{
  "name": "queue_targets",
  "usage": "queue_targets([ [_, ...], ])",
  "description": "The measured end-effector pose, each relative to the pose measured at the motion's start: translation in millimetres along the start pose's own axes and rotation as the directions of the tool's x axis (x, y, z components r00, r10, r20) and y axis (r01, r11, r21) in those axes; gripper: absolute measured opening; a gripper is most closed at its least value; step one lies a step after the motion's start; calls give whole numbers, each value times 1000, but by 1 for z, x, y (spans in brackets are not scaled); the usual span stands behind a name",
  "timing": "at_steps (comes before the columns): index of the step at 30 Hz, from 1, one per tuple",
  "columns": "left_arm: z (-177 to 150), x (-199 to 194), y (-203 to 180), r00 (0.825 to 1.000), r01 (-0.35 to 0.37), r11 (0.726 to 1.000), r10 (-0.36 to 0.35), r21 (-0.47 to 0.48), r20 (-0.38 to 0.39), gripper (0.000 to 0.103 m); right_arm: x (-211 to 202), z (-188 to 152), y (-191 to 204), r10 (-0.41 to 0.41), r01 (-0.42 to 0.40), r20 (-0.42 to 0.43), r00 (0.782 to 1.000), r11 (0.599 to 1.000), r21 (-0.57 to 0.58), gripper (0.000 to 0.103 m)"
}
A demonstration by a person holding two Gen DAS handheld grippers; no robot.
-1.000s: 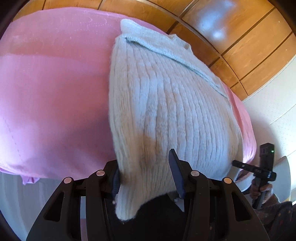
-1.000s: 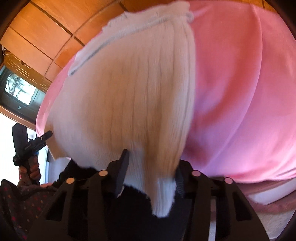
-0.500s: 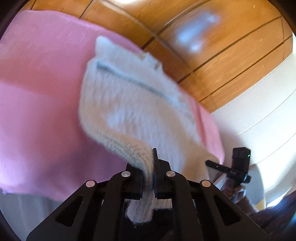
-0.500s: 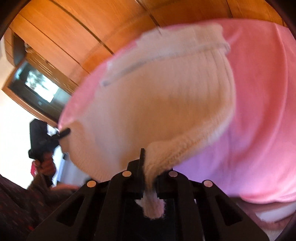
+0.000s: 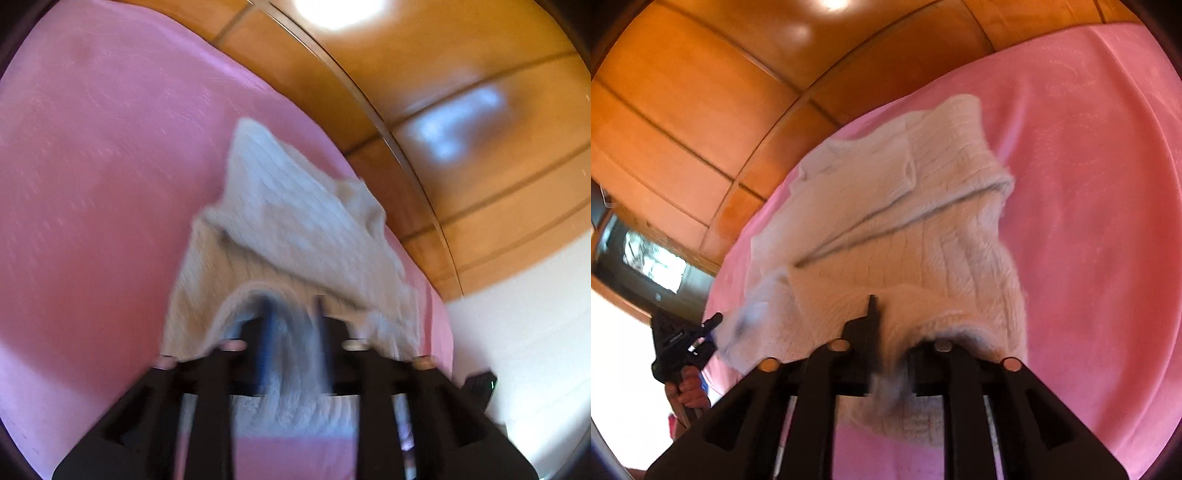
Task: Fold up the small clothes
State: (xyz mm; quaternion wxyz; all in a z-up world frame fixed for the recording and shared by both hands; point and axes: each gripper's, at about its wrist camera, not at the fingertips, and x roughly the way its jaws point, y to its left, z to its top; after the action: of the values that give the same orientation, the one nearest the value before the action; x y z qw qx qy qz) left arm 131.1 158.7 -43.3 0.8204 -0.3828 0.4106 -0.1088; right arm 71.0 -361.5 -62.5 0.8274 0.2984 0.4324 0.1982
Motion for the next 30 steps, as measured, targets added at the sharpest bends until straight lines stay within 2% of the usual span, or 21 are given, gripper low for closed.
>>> queue_targets([
  [1, 3, -4, 2, 1000, 7, 1000, -7, -14, 20, 52, -4, 0, -1, 6, -6, 16, 1000, 1000, 7, 67],
  [2, 6, -9, 6, 999, 25, 999, -24, -30, 39, 54, -9, 0, -1, 11, -11, 30, 999, 1000, 10, 74],
  [3, 8, -15, 10, 998, 27, 999, -25, -39, 56, 54, -15, -1, -1, 24, -24, 40, 999, 1000, 8, 75],
  [5, 6, -23, 15, 997, -22, 1000, 23, -13, 76, 54, -26, -5, -2, 25, -25, 57, 998, 1000, 0, 80],
  [6, 1, -27, 17, 994, -69, 997, 67, 26, 82, 54, -34, -7, -2, 5, -4, 71, 997, 1000, -15, 82],
  [8, -8, -28, 21, 993, -106, 991, 101, 78, 61, 58, -46, -19, 1, -38, 42, 85, 996, 998, -46, 82],
  [11, -29, -23, 22, 990, -141, 973, 143, 181, 7, 62, -52, -36, 1, -150, 162, 98, 984, 978, -130, 82],
  [13, -42, -17, 23, 986, -152, 957, 164, 246, -28, 62, -42, -49, 1, -213, 224, 74, 974, 956, -189, 80],
  [15, -54, -11, 18, 981, -178, 935, 193, 308, -20, 62, -27, -59, -1, -256, 258, 37, 966, 939, -227, 68],
  [16, -57, -10, 16, 979, -191, 925, 205, 329, -6, 60, -20, -62, -1, -272, 272, 31, 962, 933, -237, 66],
  [17, -60, -9, 15, 978, -193, 922, 208, 335, -8, 49, -16, -65, 0, -281, 281, 38, 959, 928, -246, 61],
  [18, -60, -9, 16, 978, -193, 926, 210, 324, -18, 41, -14, -66, 4, -283, 283, 41, 958, 924, -258, 50],
  [19, -60, -7, 16, 976, -200, 925, 217, 322, -19, 27, -11, -66, 7, -279, 279, 35, 960, 924, -263, 42],
  [20, -61, -6, 13, 973, -210, 919, 229, 333, -18, 22, -11, -66, 11, -273, 271, 31, 962, 925, -265, 29],
  [21, -63, -8, 9, 972, -217, 908, 235, 360, -8, 19, -13, -65, 13, -269, 268, 33, 963, 925, -270, 22],
  [25, -70, -19, 6, 971, -219, 900, 239, 376, -6, 13, -22, -68, 22, -257, 262, 57, 965, 925, -275, 17],
  [30, -78, -39, 11, 981, -173, 929, 193, 326, -27, 9, -41, -71, 36, -182, 197, 84, 980, 949, -246, 15],
])
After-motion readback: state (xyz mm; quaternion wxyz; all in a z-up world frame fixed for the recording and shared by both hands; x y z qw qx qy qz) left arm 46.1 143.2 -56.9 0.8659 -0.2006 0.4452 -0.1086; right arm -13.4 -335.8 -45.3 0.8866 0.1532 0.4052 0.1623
